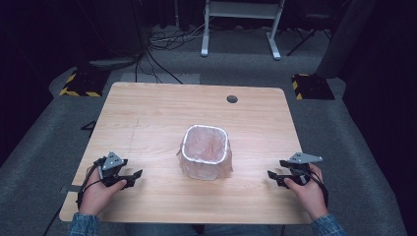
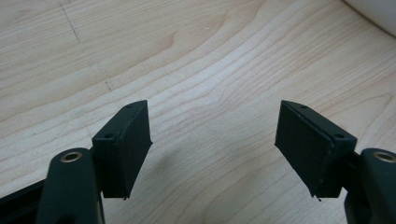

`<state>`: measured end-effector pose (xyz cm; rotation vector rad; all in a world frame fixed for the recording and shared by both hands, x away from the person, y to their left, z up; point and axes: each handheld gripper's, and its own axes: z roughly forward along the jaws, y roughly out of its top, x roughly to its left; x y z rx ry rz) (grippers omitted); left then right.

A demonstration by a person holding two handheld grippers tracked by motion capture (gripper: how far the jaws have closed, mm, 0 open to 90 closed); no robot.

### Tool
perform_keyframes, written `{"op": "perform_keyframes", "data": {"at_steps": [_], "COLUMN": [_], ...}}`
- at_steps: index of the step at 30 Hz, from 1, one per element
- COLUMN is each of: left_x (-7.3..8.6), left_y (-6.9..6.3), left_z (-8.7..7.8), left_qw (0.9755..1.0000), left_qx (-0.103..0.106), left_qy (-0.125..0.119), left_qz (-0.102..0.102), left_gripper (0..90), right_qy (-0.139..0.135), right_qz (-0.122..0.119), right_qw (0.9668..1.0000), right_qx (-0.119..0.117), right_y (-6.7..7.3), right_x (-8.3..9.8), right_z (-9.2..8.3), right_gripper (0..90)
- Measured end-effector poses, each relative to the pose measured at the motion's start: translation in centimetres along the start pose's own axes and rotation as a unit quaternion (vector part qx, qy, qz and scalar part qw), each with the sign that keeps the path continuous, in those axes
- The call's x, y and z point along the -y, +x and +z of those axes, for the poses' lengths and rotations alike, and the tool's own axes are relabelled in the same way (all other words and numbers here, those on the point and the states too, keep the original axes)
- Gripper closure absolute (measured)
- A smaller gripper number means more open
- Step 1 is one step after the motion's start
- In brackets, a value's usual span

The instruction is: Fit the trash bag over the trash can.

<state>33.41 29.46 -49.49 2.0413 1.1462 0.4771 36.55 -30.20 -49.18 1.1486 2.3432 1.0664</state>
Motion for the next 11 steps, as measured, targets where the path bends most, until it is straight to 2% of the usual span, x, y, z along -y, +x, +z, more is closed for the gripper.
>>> {"op": "perform_keyframes", "data": {"at_steps": [3,5,11], "left_x": [0.04,0.02,0.18], "left_y": [-0.02,-0.04,-0.13], "left_z": [0.15,0.26,0.64], "left_qw": [1.0,1.0,0.9999], "left_qx": [0.001,0.001,0.0], "left_qy": [0.005,0.008,0.012], "left_qz": [-0.003,0.002,0.002], "left_gripper": [26.3,26.2,26.1], "right_qy": [0.009,-0.005,-0.007], "right_qz": [0.002,-0.005,-0.005], "right_qw": [0.9999,0.9998,0.9998], "right_qx": [0.006,0.017,0.019], "right_y": [0.21,0.4,0.5], "right_x": [0.73,1.11,1.19], "right_z": [0.51,0.71,0.71], "right_gripper": [25.9,24.6,24.2]}}
